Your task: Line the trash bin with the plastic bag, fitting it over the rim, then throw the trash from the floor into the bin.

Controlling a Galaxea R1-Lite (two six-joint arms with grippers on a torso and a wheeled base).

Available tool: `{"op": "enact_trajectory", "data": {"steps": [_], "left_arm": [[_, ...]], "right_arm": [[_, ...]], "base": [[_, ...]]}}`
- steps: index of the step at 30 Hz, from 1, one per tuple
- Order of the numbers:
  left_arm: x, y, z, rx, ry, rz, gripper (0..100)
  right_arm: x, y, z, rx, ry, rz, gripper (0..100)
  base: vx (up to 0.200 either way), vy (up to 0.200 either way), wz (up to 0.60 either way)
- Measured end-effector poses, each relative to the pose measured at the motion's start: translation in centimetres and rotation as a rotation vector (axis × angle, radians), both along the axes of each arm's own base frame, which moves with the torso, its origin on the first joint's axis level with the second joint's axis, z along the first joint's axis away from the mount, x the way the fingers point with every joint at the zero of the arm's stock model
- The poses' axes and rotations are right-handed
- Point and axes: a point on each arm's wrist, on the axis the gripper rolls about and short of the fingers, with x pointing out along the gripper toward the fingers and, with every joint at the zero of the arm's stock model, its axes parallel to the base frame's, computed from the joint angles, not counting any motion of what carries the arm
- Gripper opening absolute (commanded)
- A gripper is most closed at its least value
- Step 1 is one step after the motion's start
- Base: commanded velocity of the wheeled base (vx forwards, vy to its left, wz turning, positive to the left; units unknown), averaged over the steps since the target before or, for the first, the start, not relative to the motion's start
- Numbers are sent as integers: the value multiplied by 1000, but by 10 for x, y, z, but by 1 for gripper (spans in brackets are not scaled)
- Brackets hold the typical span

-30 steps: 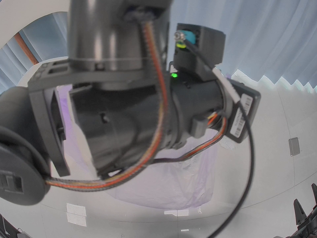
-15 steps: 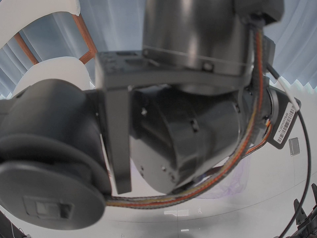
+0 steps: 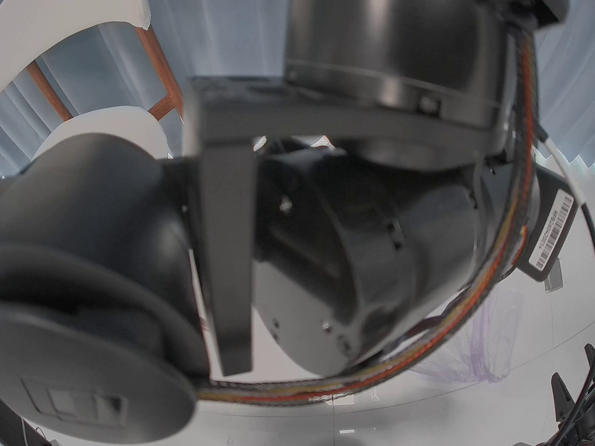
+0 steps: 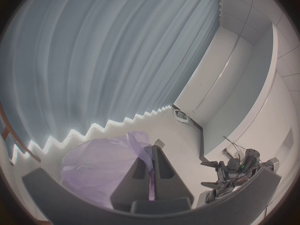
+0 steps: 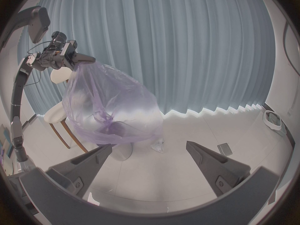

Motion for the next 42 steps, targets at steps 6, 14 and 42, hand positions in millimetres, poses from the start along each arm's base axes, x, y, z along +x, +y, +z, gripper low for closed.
{"op": "enact_trajectory", "data": {"steps": [6, 14, 42], "left_arm": [[6, 8, -16, 84, 32, 68, 0], [22, 35, -42, 186, 64, 208, 0], [105, 128, -54, 192, 101, 546, 0]], "right_arm": [[0, 0, 0, 0, 0, 0, 100], [0, 0, 0, 0, 0, 0, 100], [0, 0, 0, 0, 0, 0, 100]], "base": [[0, 0, 0], [0, 0, 0], [0, 0, 0]]}}
